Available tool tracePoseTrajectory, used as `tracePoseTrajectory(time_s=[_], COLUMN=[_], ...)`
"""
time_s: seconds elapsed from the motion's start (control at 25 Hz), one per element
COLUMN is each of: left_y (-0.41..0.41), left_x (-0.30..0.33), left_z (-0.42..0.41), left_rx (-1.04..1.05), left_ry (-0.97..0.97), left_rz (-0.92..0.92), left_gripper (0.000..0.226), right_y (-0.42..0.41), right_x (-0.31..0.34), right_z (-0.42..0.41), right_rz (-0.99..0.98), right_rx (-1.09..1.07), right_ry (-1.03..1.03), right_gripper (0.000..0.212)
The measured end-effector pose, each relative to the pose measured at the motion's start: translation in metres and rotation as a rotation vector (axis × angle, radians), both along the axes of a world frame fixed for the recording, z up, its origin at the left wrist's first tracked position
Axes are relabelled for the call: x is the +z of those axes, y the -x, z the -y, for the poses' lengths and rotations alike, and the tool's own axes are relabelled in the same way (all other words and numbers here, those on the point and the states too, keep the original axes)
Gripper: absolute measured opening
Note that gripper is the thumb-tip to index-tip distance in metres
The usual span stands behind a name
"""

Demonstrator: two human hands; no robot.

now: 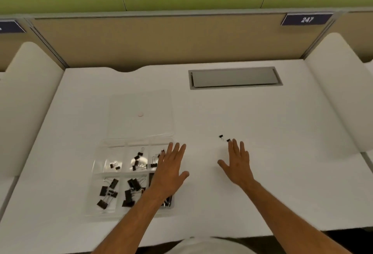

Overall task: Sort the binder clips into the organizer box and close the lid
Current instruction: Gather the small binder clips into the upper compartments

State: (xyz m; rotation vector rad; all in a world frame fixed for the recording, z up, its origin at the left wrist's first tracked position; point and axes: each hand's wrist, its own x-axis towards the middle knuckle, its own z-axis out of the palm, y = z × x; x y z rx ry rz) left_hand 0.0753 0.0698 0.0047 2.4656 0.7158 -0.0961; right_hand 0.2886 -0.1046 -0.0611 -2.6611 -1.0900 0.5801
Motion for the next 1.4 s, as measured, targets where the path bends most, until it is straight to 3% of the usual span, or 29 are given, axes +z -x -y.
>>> tracePoseTrajectory(time_s=[0.2,0.48,0.6,0.76,0.96,1.12,1.4], left_y=[-0.022,-0.064,-0.09,-0.134,-0.189,-0.219,-0.191], left_x=[-0.006,-0.021,-0.028,-0.037,-0.057,-0.075,-0.079], left_z=[0.016,0.007,0.0,-0.007,-0.013,-0.013,-0.005], left_rx=[-0.011,-0.094,-0.145,-0.24,-0.294,-0.404,-0.356], left_ry=[-0.053,-0.047,-0.042,-0.082,-0.08,-0.178,-0.305], left_rz=[-0.15,-0.26,-0.286,-0.278,-0.143,-0.115,-0.139], left_gripper=[0.095,0.091,0.087,0.078,0.056,0.058,0.02], right_y=[-0.043,-0.072,-0.083,-0.086,-0.073,-0.061,-0.049], right_x=[-0.021,-0.027,-0.028,-0.031,-0.024,-0.012,0.001], right_z=[-0.004,-0.024,-0.03,-0.024,0.004,0.031,0.049], right_rz=[0.127,0.295,0.274,0.234,0.086,-0.005,-0.087], right_rx=[0.047,0.077,0.068,0.052,-0.052,-0.165,-0.21], right_ry=[0.185,0.053,0.007,-0.1,-0.289,-0.395,-0.424], right_gripper=[0.084,0.028,0.006,0.009,0.012,0.015,0.017])
